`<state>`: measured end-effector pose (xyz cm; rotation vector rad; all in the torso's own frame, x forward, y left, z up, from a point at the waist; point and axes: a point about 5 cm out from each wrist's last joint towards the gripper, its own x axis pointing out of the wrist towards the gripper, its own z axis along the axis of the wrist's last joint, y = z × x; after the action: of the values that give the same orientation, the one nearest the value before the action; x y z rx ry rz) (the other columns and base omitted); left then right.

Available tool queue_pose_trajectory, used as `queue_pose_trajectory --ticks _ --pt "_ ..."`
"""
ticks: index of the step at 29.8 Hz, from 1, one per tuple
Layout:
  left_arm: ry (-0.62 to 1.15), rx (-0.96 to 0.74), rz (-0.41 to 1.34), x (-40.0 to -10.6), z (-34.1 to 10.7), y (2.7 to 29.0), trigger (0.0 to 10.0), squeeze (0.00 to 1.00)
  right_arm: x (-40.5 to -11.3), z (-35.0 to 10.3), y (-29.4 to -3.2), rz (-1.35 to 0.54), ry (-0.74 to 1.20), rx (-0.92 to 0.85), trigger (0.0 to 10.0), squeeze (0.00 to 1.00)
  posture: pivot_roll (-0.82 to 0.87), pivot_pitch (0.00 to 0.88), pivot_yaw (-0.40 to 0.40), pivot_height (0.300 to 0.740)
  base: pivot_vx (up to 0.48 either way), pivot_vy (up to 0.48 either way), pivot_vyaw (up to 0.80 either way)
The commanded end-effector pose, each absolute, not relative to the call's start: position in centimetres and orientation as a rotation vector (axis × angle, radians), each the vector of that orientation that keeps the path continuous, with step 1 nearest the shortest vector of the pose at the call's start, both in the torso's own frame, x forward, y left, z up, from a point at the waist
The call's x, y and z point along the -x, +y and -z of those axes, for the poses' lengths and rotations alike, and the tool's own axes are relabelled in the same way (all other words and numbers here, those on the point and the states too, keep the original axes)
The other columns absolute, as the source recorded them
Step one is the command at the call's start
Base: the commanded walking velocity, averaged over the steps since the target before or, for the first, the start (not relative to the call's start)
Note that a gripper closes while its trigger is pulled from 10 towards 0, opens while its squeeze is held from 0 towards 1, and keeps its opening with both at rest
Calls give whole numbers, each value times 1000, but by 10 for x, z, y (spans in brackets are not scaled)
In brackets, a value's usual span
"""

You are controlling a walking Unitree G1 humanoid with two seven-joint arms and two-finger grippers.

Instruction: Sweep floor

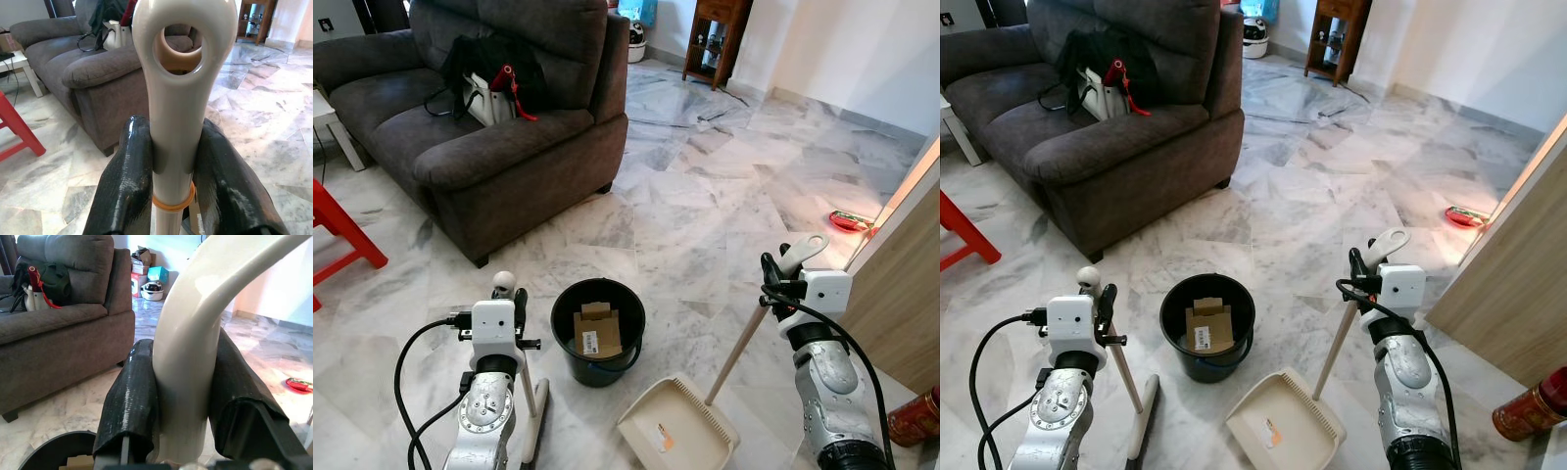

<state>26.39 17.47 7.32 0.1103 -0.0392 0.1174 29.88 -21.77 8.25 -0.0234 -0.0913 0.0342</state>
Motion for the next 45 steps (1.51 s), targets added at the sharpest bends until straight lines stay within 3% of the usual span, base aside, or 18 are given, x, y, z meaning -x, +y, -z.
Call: queue_pose_trajectory --ticks 1,17,34,45 --pt "-71 -117 -106 -266 -78 172 10000 0 -302 -91 -219 -41 -131 28 10000 0 -21 0 -71 740 0 0 0" --pt "-77 -113 -104 -267 -79 172 10000 0 -302 -92 -220 -34 -133 24 10000 0 -17 0 -75 740 0 0 0" --pt "-75 -115 -111 -267 -79 173 10000 0 -302 -91 -220 -36 -128 24 10000 0 -20 0 -76 740 -286 0 0" --pt "-79 -118 -116 -268 -80 173 10000 0 -303 -91 -220 -35 -128 19 10000 0 -20 0 -77 740 0 0 0"
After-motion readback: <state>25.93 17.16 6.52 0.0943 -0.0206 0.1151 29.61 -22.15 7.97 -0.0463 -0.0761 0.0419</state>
